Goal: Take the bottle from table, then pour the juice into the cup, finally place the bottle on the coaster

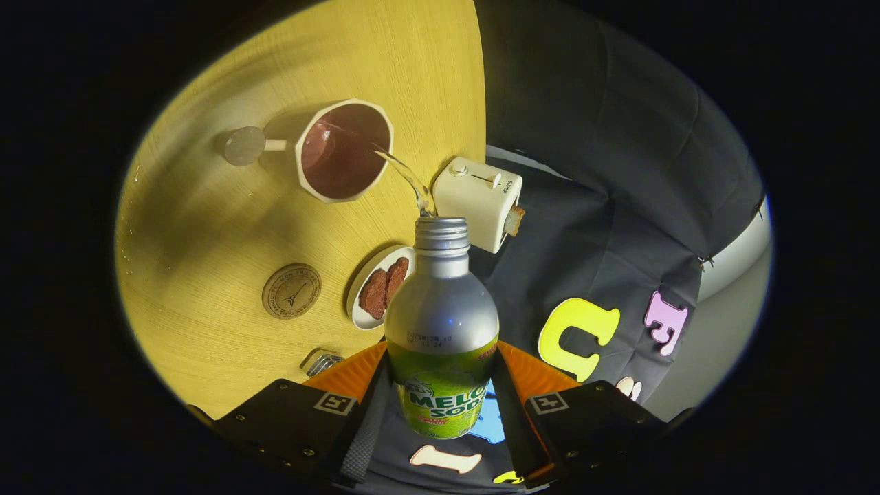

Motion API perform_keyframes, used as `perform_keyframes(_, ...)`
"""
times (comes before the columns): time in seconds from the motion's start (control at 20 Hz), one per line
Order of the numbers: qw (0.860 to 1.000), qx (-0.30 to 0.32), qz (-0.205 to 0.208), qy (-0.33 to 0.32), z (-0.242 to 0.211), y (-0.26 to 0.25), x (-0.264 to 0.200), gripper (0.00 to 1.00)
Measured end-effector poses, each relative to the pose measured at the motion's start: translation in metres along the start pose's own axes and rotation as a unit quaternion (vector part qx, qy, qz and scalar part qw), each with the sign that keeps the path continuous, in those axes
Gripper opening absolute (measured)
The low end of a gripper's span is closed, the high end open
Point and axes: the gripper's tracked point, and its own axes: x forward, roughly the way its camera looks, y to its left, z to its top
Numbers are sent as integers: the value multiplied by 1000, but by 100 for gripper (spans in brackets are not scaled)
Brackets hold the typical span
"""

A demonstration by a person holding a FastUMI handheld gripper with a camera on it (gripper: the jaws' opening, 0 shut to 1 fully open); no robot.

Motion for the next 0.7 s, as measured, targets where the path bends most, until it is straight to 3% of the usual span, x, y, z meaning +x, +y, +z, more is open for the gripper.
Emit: perform_keyframes(0.7, 1000, -29, 4, -1, 1, -3, 2, 76)
